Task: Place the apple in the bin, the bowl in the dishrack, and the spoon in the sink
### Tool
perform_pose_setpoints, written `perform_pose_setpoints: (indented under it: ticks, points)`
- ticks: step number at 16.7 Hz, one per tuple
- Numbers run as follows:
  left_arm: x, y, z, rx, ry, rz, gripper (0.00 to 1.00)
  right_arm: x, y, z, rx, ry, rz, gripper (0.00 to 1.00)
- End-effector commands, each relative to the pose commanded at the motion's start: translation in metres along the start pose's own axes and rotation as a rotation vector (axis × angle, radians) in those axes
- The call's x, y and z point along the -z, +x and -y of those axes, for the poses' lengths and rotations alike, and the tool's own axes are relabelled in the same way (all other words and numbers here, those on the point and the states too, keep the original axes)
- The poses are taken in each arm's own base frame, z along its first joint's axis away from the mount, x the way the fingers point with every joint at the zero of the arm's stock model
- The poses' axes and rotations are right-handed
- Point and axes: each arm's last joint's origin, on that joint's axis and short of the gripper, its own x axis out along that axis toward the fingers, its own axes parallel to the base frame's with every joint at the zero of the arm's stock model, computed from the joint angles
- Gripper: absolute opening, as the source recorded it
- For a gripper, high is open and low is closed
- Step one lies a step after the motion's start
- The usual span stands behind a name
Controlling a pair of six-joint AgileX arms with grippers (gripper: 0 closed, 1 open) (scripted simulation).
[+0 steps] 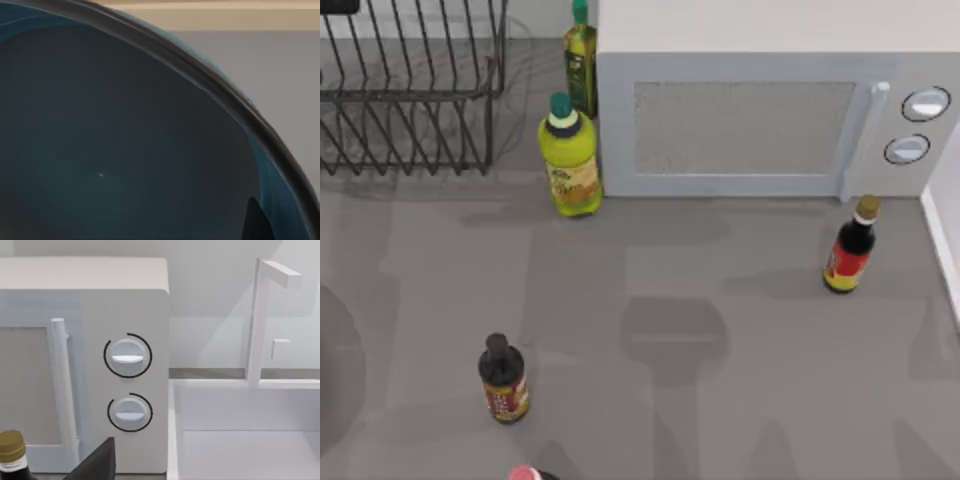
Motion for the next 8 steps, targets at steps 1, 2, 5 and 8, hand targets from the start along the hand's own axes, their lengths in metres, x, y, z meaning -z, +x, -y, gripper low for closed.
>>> perform_pose_setpoints:
  ticks: [1,2,5,8]
  points:
    - [0.0090,0.0016,0.0014,0.001,0.000,-0.008,0.00,0.0000,0.0000,0.0000,0.000,0.000,0.000,1.00]
    - [0.0147,0.0024,0.0023,0.001,-0.001,-0.014,0.00,0.0000,0.0000,0.0000,0.000,0.000,0.000,1.00]
    - [0.0162,0.0026,0.0026,0.001,-0.001,-0.016,0.00,0.0000,0.0000,0.0000,0.000,0.000,0.000,1.00]
    - [0.0162,0.0026,0.0026,0.001,-0.001,-0.016,0.15,0.0000,0.0000,0.0000,0.000,0.000,0.000,1.00]
